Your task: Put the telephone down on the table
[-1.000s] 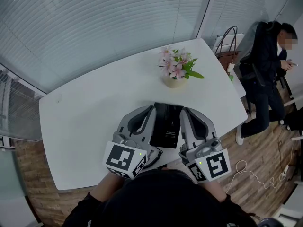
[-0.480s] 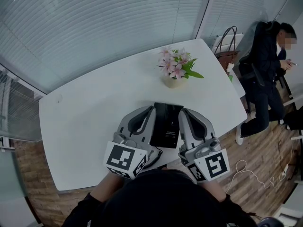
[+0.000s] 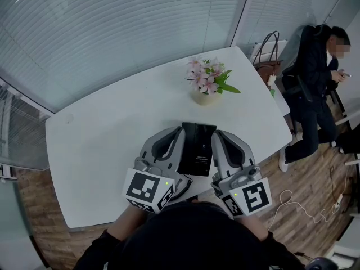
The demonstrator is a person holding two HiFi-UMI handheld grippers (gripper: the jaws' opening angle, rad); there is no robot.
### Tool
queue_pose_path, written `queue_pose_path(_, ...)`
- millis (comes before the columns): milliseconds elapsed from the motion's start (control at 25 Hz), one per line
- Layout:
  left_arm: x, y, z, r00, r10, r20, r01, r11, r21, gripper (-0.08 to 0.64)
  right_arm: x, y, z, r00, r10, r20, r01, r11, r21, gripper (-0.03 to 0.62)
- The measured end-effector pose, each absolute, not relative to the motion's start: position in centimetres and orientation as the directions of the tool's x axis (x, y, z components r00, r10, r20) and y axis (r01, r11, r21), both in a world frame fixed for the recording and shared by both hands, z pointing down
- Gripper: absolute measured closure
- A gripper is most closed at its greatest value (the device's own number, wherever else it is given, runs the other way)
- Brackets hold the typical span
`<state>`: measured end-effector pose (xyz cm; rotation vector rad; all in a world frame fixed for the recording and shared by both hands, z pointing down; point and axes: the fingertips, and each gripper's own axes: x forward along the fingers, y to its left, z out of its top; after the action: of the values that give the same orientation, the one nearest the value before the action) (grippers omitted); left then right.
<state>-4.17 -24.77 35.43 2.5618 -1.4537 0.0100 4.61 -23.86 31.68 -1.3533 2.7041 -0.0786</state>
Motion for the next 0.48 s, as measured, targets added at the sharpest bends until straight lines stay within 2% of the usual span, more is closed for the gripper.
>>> queue_pose_path(480,-4.06,-24.69,35.16,0.528,-0.844,0.094,-0.845,-0.51,0.164,0.546,4.66,-23.75,31.33,-0.59,-0.803,-0.086,-0.796,0.596,-0.101,0.588)
